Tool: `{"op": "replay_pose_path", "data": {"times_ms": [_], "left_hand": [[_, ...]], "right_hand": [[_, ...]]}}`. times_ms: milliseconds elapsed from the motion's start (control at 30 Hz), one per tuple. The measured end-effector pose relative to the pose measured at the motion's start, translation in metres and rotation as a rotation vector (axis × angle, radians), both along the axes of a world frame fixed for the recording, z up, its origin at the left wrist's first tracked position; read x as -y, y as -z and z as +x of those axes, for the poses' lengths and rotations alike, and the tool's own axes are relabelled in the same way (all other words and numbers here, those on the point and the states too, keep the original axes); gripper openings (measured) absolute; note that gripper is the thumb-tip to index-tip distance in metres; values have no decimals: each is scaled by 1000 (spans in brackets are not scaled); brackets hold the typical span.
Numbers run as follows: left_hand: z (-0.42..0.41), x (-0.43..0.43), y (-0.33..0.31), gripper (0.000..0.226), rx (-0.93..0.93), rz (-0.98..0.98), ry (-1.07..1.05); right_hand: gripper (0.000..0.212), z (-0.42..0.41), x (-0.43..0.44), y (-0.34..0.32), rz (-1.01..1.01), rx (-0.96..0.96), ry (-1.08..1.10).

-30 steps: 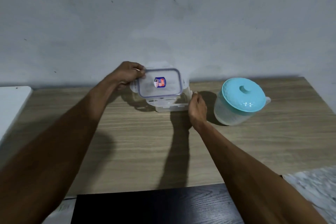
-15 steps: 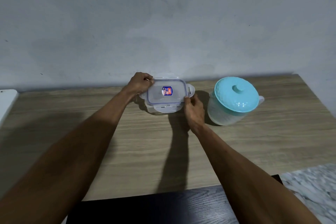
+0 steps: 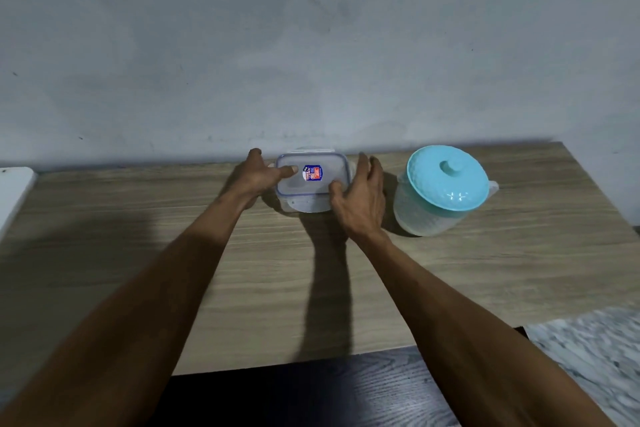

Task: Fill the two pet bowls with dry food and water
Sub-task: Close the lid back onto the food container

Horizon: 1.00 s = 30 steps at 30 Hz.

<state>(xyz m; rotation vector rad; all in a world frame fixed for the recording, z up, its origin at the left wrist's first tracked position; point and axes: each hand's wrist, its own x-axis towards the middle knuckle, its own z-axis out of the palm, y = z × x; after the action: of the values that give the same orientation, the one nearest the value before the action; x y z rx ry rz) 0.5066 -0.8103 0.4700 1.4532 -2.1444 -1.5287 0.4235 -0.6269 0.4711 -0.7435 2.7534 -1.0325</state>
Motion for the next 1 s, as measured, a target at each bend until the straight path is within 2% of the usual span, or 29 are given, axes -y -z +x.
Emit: {"op": "replay_pose_path", "data": {"times_ms": [67, 167, 267, 333, 533, 667, 1000], "left_hand": [[5, -6, 4, 96, 0, 21, -18], [9, -14, 7, 82, -51, 53, -36], [11, -15, 10, 58, -126, 68, -26], [13, -16, 9, 53, -135, 68, -24], [15, -18, 14, 65, -114, 153, -37], [15, -22, 15, 58, -144, 234, -61], [16, -29, 12, 60, -159, 216, -86]], "right_hand": [[86, -5, 7, -6, 65, -75, -202], [102, -19, 20, -13, 313, -58, -503], [116, -31, 30, -17, 529, -79, -643], [122, -35, 37, -18, 599, -114, -683], [133, -37, 53, -21, 727, -181, -720], [135, -36, 54, -20, 733, -235, -710], [126, -38, 52, -14, 694, -328, -700]]}}
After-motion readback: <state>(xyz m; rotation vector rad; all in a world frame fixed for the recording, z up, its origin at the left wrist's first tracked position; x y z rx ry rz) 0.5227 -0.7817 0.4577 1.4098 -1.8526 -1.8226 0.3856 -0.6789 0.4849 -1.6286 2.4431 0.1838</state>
